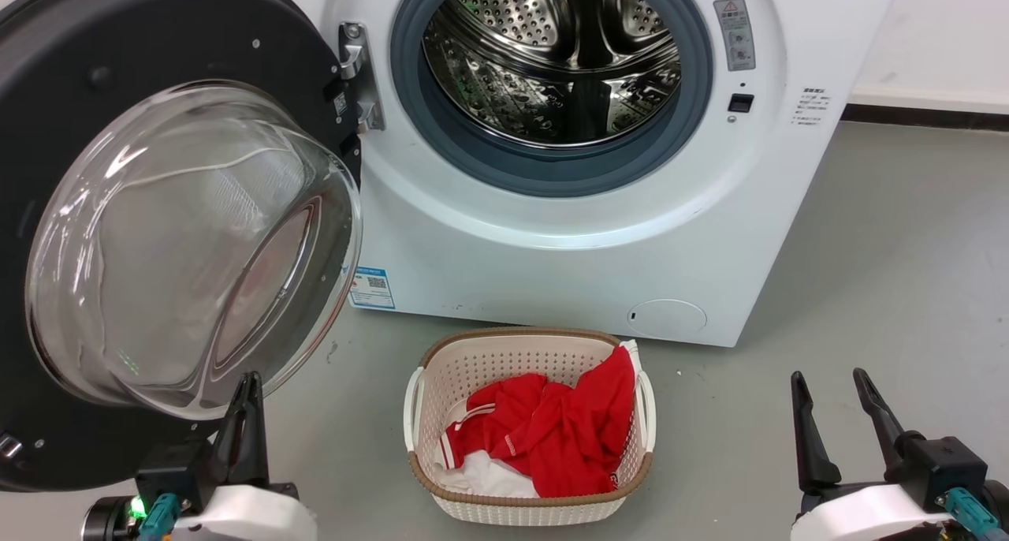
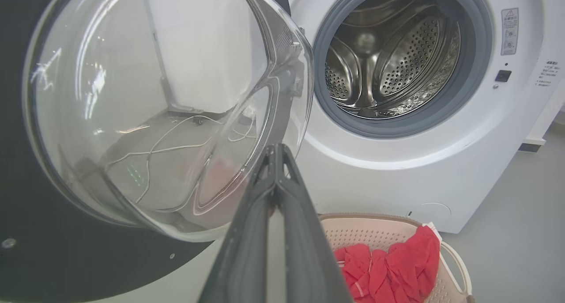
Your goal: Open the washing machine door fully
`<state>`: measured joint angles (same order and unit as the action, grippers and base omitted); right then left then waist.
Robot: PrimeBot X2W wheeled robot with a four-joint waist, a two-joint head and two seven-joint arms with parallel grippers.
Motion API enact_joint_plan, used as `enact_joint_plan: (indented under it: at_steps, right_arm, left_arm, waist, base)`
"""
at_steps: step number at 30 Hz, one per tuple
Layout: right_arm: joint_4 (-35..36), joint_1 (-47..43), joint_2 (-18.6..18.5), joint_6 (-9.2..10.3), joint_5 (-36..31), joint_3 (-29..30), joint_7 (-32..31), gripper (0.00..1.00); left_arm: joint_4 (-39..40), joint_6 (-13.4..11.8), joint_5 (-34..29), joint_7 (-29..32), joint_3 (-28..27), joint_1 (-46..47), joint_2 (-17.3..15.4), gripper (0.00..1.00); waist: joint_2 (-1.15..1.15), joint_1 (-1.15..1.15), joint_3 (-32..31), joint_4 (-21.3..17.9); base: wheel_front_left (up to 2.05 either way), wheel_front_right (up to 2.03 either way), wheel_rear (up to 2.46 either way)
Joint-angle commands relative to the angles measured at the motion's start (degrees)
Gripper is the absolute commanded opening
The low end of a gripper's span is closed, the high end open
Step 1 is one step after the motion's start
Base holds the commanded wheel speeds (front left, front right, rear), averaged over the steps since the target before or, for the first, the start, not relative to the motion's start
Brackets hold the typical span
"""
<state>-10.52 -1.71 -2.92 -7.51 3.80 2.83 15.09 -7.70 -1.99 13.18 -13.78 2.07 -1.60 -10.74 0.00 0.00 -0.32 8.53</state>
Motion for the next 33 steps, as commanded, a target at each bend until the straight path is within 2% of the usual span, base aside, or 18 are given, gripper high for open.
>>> enact_joint_plan:
  at_steps: [1, 5, 6, 7, 18, 33]
  right_arm:
    - [0.2, -0.2, 0.1, 0.04, -0.3, 0.1, 0.1, 1.00]
    - [0.1, -0.4, 0.1, 0.04, -0.6, 0.2, 0.1, 1.00]
    - [0.1, -0.4, 0.1, 0.04, -0.8, 0.4, 0.0, 1.00]
    - [0.0, -0.3, 0.1, 0.04, -0.9, 0.5, 0.0, 1.00]
    - [-0.3, -0.4, 0.1, 0.04, -1.4, 1.0, -0.3, 1.00]
    - [-0.8, -0.1, 0.1, 0.04, -1.7, 0.6, -0.7, 1.00]
  left_arm:
    - [-0.8, 0.3, -0.1, -0.4, 0.2, 1.2, 0.2, 0.00]
    - [-4.2, 0.8, -0.8, -1.0, 0.9, 3.4, 0.3, 0.57]
    - [-4.9, 0.9, -0.9, -1.1, 1.1, 3.9, 0.3, 0.83]
    - [-5.5, 0.9, -1.0, -1.1, 1.2, 4.3, 0.3, 0.98]
    - [-9.1, 1.6, -2.5, -1.5, 2.0, 7.4, 0.8, 1.00]
    - [-11.0, 3.0, -3.2, -1.4, 1.9, 9.1, 2.2, 1.00]
  waist:
    - [0.00, 0.00, -0.2, -0.4]
    - [0.00, 0.00, -0.4, -1.5]
    - [0.00, 0.00, -0.4, -1.7]
    - [0.00, 0.00, -0.4, -2.0]
    - [0.00, 0.00, -0.7, -4.4]
    - [0.00, 0.00, -1.1, -4.8]
  base:
    - [0.00, 0.00, 0.00]
    - [0.00, 0.00, 0.00]
    - [0.00, 0.00, 0.00]
    - [0.00, 0.00, 0.00]
    - [0.00, 0.00, 0.00]
    - [0.00, 0.00, 0.00]
